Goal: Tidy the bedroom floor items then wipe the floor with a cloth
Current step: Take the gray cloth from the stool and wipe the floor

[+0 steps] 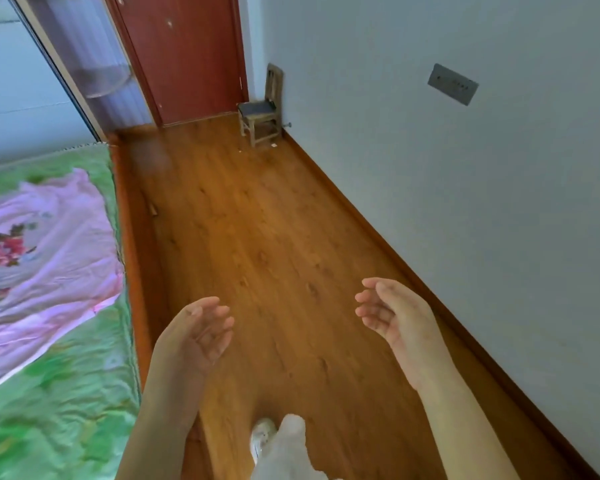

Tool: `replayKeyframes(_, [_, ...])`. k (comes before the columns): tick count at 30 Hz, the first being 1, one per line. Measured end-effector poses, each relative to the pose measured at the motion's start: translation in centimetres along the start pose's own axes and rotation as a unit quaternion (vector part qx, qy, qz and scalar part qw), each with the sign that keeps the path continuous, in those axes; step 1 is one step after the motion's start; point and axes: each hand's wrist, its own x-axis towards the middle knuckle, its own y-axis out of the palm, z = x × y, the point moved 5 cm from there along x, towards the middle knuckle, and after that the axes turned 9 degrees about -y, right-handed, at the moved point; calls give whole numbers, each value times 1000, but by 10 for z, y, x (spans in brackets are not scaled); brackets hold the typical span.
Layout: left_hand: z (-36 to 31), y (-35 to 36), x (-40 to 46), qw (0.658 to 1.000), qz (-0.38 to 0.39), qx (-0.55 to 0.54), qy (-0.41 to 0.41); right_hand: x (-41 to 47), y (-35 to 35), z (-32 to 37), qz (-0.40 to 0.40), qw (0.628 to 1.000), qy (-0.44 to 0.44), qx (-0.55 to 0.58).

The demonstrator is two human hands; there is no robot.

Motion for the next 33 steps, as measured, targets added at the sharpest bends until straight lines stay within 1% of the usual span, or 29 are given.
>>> replayKeyframes(5, [-32,8,70,1000,-2,-15,13,69,32,-2,8,1000,-6,8])
replayKeyframes(9, [-84,13,133,999,8,3,36,136,77,4,6,1000,-8,17])
replayKeyframes(12, [-124,17,176,999,14,4,51,183,114,14,18,999,-19,32])
replayKeyframes(16, [-158,23,227,998,24,24,58,231,146,20,12,999,-29,38])
replayKeyframes(20, [-170,32,267,998,28,35,42,270,163,19,6,999,-18,39])
replayKeyframes(25, [-177,55,326,997,8,68,33,332,174,18,10,999,-18,39])
replayKeyframes(29, [-181,90,379,996,10,80,32,396,171,19,14,999,-10,47])
replayKeyframes(33, [-188,145,441,996,4,83,31,473,160,31,29,998,-17,44])
